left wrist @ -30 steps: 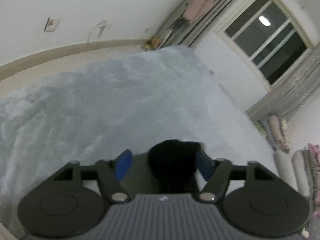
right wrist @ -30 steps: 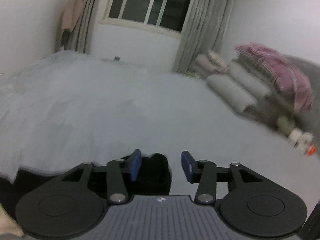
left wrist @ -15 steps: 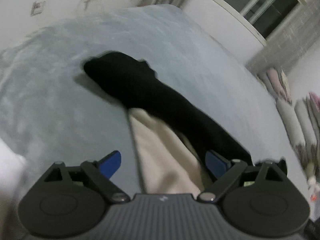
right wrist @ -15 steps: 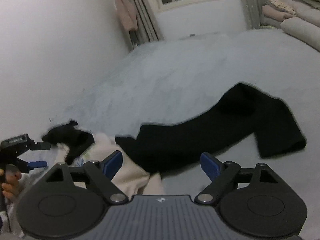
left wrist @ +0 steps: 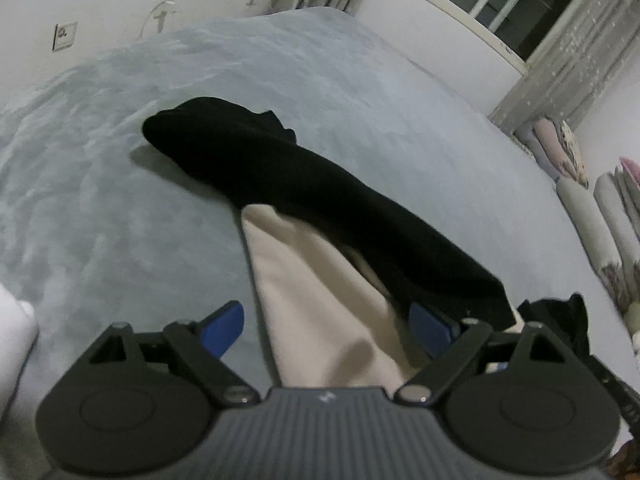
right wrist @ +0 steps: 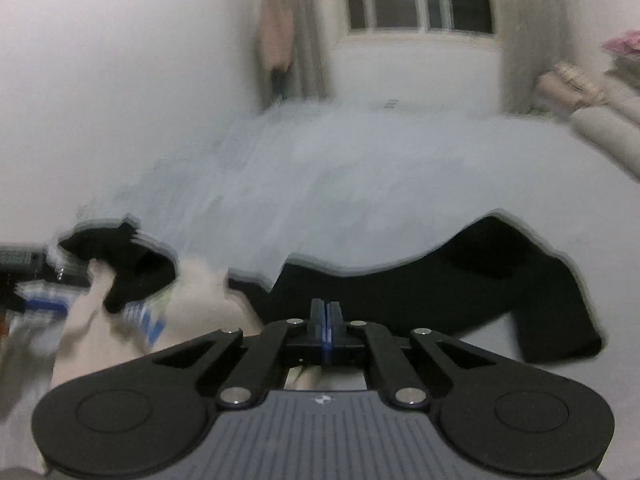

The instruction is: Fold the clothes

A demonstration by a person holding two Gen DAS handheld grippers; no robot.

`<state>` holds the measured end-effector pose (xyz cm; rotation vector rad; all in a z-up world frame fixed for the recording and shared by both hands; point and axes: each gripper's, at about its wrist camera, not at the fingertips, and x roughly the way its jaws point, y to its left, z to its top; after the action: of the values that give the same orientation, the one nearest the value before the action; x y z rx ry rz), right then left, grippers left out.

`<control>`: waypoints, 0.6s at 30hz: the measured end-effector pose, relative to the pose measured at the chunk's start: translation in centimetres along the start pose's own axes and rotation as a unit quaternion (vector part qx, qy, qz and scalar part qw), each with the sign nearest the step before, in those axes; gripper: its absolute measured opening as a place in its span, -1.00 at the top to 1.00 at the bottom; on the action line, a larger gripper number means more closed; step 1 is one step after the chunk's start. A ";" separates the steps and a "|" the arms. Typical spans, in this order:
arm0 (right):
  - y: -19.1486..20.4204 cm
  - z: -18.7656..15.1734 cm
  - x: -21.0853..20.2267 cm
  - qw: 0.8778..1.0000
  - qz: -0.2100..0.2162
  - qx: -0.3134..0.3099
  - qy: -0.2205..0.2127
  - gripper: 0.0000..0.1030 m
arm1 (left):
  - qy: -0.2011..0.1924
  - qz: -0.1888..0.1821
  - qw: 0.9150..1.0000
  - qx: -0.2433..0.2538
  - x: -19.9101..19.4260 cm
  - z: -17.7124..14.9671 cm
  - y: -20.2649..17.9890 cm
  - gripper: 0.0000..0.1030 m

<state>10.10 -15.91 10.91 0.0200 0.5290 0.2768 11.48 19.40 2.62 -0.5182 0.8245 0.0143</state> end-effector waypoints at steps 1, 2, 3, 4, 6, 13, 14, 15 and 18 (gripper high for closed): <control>-0.5 0.2 -0.3 1.000 0.001 0.011 -0.004 0.96 | -0.001 -0.002 1.000 -0.003 0.1 0.3 0.1 -0.75; -1.0 0.1 -0.3 1.000 0.013 0.023 0.003 0.96 | -0.001 -0.004 1.000 -0.005 0.1 0.5 0.1 -0.75; -1.5 0.1 -0.2 0.999 0.024 0.035 0.009 0.91 | 0.000 0.000 1.000 -0.002 0.1 0.5 0.1 -0.77; -2.0 0.0 -0.2 0.998 0.035 0.047 0.016 0.68 | 0.002 0.004 1.000 0.002 0.1 0.6 0.0 -0.78; -2.4 -0.7 0.9 0.993 0.080 0.062 0.062 -0.19 | 0.014 0.015 1.000 0.004 0.4 0.3 -0.1 -0.80; -0.4 -2.3 0.8 0.981 0.151 0.000 0.119 -0.55 | 0.016 0.039 0.999 0.018 -0.6 -3.3 -1.3 -0.80; -0.1 -2.4 0.9 0.981 0.152 -0.010 0.120 -0.54 | 0.013 0.044 0.999 0.029 -0.6 -3.9 -1.7 -0.80; 0.2 -2.6 1.1 0.981 0.147 -0.019 0.123 -0.47 | 0.012 0.043 0.998 0.033 -0.5 -4.2 -2.0 -0.79; 0.8 -2.8 1.6 0.983 0.127 -0.029 0.130 0.32 | 0.014 0.028 0.999 0.043 -0.2 -5.0 -2.8 -0.43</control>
<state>9.78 -14.85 7.77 -0.0047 0.7802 0.5499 8.44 14.80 1.18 -0.4140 0.8631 0.0229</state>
